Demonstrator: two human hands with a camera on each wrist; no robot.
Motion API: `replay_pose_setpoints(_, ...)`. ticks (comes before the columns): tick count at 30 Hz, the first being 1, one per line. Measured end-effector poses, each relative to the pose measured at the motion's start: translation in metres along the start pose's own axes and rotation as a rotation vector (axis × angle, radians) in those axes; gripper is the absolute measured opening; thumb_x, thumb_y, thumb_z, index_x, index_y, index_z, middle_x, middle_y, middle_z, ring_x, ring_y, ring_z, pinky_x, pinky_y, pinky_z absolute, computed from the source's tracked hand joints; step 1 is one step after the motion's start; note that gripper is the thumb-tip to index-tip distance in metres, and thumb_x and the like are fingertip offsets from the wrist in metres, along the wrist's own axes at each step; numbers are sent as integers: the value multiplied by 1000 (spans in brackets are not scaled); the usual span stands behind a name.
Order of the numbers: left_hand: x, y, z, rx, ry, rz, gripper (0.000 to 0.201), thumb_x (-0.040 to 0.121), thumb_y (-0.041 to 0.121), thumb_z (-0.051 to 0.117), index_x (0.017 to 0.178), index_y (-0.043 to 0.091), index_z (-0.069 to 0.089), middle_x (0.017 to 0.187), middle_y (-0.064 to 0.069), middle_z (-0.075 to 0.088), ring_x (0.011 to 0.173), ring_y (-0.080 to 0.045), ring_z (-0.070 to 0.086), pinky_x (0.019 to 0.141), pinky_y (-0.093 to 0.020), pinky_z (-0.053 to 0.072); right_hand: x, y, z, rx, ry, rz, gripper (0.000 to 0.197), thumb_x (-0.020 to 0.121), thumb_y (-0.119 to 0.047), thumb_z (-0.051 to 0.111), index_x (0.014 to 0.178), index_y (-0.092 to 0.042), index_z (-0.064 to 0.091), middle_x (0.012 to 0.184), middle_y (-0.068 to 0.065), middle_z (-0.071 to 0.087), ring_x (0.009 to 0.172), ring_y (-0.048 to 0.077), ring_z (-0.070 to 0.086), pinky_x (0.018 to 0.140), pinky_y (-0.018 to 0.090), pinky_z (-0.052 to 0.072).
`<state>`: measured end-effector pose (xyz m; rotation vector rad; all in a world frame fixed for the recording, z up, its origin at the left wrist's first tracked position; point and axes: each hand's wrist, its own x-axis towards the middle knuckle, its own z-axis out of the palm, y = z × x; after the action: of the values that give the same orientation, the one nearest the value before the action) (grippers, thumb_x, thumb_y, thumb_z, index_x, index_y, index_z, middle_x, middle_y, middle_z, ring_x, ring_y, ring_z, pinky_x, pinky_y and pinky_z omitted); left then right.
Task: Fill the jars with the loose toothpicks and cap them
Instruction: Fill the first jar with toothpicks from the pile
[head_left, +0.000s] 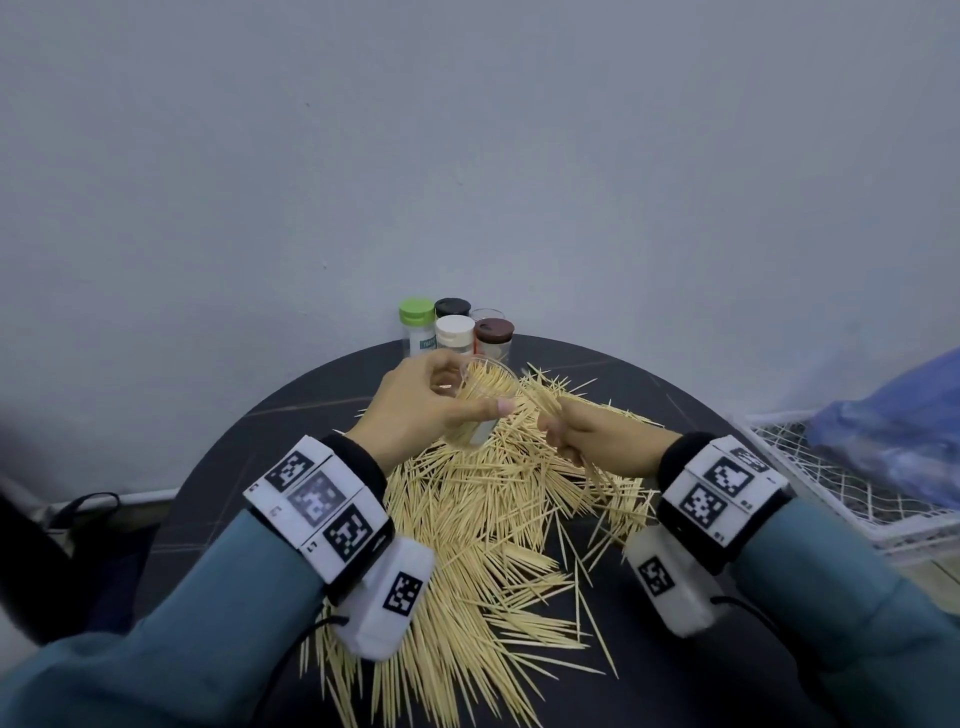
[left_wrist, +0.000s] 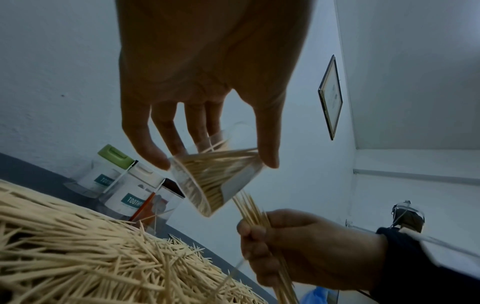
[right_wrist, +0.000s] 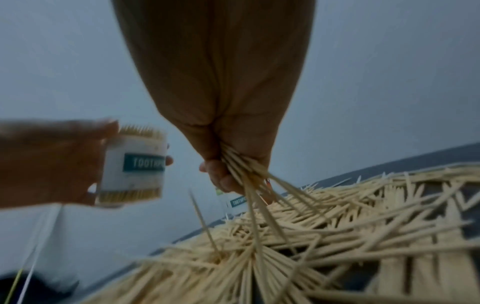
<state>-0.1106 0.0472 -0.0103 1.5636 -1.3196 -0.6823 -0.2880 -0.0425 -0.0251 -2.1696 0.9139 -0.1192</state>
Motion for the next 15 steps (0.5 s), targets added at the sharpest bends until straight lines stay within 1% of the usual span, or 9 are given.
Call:
replay_pose_setpoints(1,0,0,0,2,-6,-8,72,53,50,78,116,21,61,109,5,62,102,-8,57,86,-24,43,2,1,-2,75,24,-13,19,101,-6,25,95,-16,40,71,-3,37,62,9,34,60,23,36)
replay_pose_setpoints(2,0,-1,1,6,-4,-15,64,58,45,80,113,22,59,106,8,60,99,-6,55,84,-23,41,3,0,-4,137,45,-22,19,101,-5,25,97,-15,41,69,-2,36,61,9,34,59,23,36)
replay_pose_setpoints(3,0,-1,1,10,-6,-24,57,62,40,81,110,23,57,102,10,58,96,-4,54,82,-22,40,4,1,-5,192,67,-32,19,102,-6,24,97,-13,42,67,-1,36,60,9,34,58,22,35)
replay_pose_setpoints(4,0,-2,2,16,-12,-30,54,64,37,81,110,24,56,100,12,56,94,-3,53,79,-21,40,6,1,-7,248,91,-43,20,102,-7,24,95,-13,42,67,-2,36,60,9,34,57,20,35)
replay_pose_setpoints(6,0,-3,3,42,-38,-25,55,65,36,81,113,22,58,99,13,56,93,-1,53,75,-18,43,9,3,-10,400,141,-70,23,103,-10,25,87,-15,41,67,-3,37,59,8,36,55,16,38)
replay_pose_setpoints(7,0,-4,4,56,-51,-24,57,65,36,81,115,21,59,100,13,57,93,-1,54,75,-16,43,11,3,-11,502,170,-83,23,103,-11,25,86,-16,40,68,-4,38,59,7,37,54,14,39)
replay_pose_setpoints(11,-1,-6,9,92,-92,-42,64,63,38,81,121,21,59,106,6,58,100,-9,56,76,-17,45,15,-7,-21,876,298,-173,25,102,-7,23,84,-15,39,67,-1,36,55,8,35,52,17,35)
replay_pose_setpoints(13,-1,-6,10,117,-112,-49,63,65,38,81,120,21,58,107,6,58,98,-8,56,74,-17,45,15,-17,-26,1016,345,-229,26,102,-5,23,83,-14,38,66,0,34,48,6,37,49,15,34)
replay_pose_setpoints(15,-1,-6,11,131,-124,-50,61,65,37,81,119,20,58,107,7,58,95,-5,55,71,-16,45,14,-26,-30,1090,382,-275,27,102,-4,22,82,-14,38,65,0,32,43,4,37,46,14,33)
